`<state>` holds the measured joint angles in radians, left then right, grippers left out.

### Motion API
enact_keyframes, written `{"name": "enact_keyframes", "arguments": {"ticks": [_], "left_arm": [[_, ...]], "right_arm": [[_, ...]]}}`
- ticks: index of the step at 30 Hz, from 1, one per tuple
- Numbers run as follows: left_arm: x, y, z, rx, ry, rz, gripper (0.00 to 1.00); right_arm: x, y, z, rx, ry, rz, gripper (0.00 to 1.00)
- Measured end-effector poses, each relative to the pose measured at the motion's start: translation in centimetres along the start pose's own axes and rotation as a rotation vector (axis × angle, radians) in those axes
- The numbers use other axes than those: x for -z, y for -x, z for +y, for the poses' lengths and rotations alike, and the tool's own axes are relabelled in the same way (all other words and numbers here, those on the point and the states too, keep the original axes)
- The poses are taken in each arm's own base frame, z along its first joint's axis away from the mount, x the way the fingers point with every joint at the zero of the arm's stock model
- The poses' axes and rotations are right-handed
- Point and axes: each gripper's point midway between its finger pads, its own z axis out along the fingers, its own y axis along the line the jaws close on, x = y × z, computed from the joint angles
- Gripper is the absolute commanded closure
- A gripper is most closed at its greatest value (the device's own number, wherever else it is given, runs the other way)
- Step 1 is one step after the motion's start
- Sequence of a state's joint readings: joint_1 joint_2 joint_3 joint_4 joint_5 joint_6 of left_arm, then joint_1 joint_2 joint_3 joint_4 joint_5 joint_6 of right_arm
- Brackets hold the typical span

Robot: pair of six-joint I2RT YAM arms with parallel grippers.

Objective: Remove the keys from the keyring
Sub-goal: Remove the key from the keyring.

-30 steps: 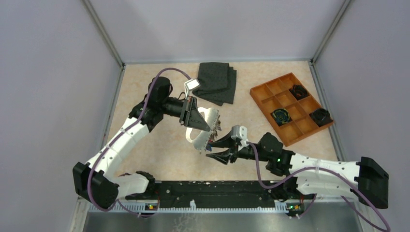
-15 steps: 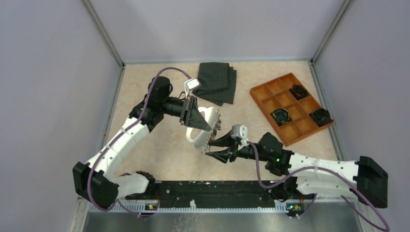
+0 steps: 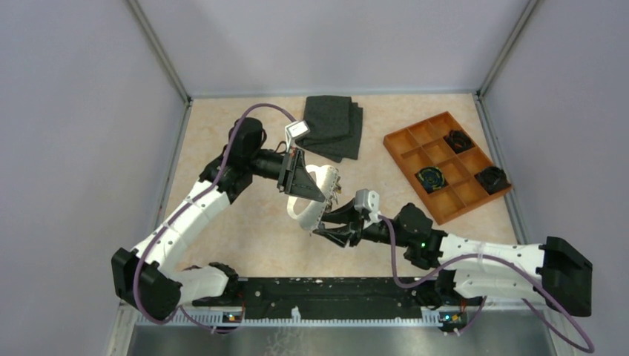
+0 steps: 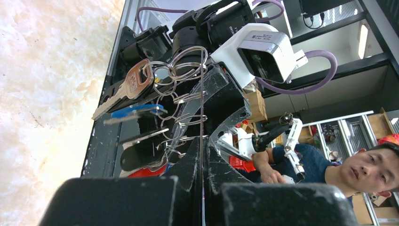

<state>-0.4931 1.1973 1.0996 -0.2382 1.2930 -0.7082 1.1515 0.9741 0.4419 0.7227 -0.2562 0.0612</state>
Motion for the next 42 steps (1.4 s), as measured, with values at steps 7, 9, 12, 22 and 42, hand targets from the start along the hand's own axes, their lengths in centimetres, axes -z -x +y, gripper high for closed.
{"name": "enact_keyframes", "arguments": {"ticks": [7, 9, 12, 22, 42], "left_arm": [[-0.03, 0.01, -0.01, 0.0, 0.0, 0.0, 1.0], [-0.04, 0.05, 0.02, 0.0, 0.002, -0.002, 1.0], [-0.04, 0.08, 0.01, 0.0, 0.002, -0.003, 1.0], [-0.07, 0.36, -0.09, 0.001, 0.004, -0.012, 1.0], [-0.08, 0.8, -0.26, -0.015, 0.011, -0.025, 1.0]], "right_arm": [[-0.24, -0.15, -0.02, -0.009, 0.0, -0.003, 0.71], [-0.24, -0.15, -0.01, -0.012, 0.0, -0.003, 0.73], [-0.25, -0.08, 0.01, -0.017, 0.0, -0.006, 0.74], [-0.24, -0.03, 0.14, -0.044, 0.001, -0.01, 0.78], [-0.14, -0.32, -0.02, -0.048, -0.01, 0.002, 0.86]]}}
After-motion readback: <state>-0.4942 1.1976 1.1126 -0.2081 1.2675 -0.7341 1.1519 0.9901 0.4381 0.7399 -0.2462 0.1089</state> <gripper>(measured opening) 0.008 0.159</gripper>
